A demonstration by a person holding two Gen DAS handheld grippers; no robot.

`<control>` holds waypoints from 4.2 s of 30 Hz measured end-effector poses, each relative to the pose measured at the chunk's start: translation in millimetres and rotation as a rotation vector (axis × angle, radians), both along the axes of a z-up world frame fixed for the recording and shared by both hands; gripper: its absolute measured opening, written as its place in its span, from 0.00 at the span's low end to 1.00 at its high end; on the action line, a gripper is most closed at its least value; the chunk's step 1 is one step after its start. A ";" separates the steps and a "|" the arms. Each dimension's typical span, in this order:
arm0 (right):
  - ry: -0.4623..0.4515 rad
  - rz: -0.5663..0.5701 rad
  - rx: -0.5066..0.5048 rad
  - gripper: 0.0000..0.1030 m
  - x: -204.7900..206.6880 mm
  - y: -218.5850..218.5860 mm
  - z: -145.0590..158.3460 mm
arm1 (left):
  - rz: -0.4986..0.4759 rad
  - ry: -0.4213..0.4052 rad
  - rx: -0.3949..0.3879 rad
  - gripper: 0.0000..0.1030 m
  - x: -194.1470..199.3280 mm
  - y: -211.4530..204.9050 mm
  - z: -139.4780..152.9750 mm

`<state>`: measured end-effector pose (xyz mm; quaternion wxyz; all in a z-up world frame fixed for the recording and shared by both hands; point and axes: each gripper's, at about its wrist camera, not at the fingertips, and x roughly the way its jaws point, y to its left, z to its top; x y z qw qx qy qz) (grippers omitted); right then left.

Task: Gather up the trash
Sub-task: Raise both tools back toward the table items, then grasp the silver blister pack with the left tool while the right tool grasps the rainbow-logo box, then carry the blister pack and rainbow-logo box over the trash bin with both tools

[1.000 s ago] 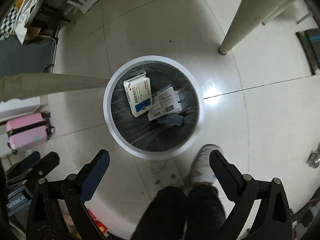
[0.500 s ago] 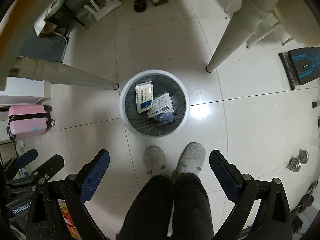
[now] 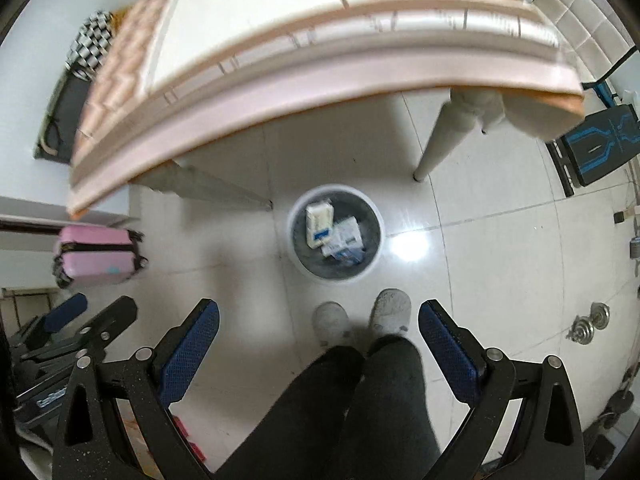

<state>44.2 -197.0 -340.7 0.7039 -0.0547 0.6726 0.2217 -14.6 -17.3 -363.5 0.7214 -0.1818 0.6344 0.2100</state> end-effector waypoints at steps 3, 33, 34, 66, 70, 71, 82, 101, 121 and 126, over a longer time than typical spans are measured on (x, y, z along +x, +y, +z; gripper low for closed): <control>-0.012 -0.025 0.047 0.98 26.4 7.7 27.3 | 0.020 -0.022 0.033 0.94 20.3 9.4 19.2; -0.039 0.333 -0.159 0.84 524.6 166.6 -28.2 | -0.396 0.124 0.268 0.94 438.9 117.7 3.6; -0.035 0.331 -0.155 0.83 526.5 166.6 -28.5 | -0.431 0.126 0.260 0.94 444.1 116.7 2.5; 0.036 0.075 -0.104 0.80 507.4 90.9 -15.5 | -0.681 0.161 0.026 0.59 475.6 75.0 -8.9; 0.037 0.072 -0.110 0.80 512.5 93.6 -18.6 | -0.722 0.195 0.042 0.68 491.2 72.9 -14.9; 0.040 0.071 -0.109 0.80 513.3 93.7 -19.4 | -0.722 0.200 0.038 0.68 491.7 70.5 -15.2; 0.048 0.061 -0.079 0.79 517.1 90.4 -15.8 | -0.747 0.191 0.067 0.67 492.3 84.1 5.2; 0.033 0.064 -0.048 0.77 505.1 89.0 -8.7 | -0.585 0.102 -0.019 0.67 430.8 66.2 13.4; -0.084 -0.024 0.060 0.76 242.4 35.9 52.0 | -0.222 -0.323 -0.089 0.66 200.5 54.1 113.9; -0.028 -0.121 0.066 0.75 148.3 -4.9 35.2 | -0.206 -0.298 -0.121 0.66 141.5 25.2 93.7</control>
